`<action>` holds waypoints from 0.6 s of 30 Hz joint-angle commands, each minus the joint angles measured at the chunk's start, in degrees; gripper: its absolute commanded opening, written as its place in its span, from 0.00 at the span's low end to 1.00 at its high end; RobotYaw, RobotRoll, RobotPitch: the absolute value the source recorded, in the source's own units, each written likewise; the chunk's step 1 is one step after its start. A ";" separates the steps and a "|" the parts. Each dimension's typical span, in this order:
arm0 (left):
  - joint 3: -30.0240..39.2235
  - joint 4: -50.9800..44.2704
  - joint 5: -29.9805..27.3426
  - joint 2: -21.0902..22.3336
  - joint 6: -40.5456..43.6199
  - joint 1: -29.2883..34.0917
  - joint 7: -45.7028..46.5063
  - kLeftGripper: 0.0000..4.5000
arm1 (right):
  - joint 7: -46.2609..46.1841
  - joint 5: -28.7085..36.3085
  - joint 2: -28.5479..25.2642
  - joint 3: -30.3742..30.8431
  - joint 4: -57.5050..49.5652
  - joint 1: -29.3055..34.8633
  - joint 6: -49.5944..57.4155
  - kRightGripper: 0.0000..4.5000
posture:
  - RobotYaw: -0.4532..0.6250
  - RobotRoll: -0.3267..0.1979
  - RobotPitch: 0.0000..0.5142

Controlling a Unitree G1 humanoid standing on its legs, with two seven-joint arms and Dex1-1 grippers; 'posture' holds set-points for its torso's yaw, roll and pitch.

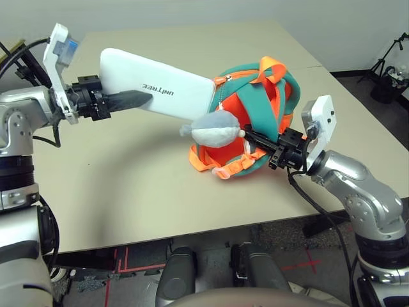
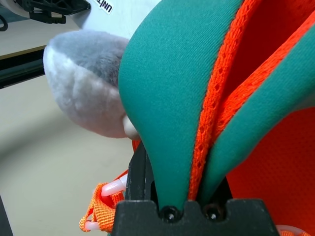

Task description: Put the pencil case into the backpack and zip it.

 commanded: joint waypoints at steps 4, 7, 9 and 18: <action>-4.32 -3.03 3.97 -3.26 -7.58 0.60 3.21 0.70 | 0.83 -0.20 -0.26 0.79 0.72 -0.98 -0.72 0.05 | 0.51 0.62 0.12; -6.35 -4.58 4.79 -6.95 -10.22 0.37 5.16 0.70 | 0.85 -0.25 -0.24 0.91 0.72 -0.98 -0.74 0.05 | 0.51 0.62 0.11; -8.61 -5.86 5.90 -9.93 -12.19 -0.22 6.53 0.70 | 0.84 -0.32 -0.22 1.06 0.67 -0.96 -0.74 0.05 | 0.51 0.62 0.11; -16.21 -5.39 11.48 -25.01 -20.65 0.48 13.41 0.70 | 0.99 -1.13 -0.21 1.77 0.79 -1.21 -0.90 0.05 | 0.50 0.62 0.09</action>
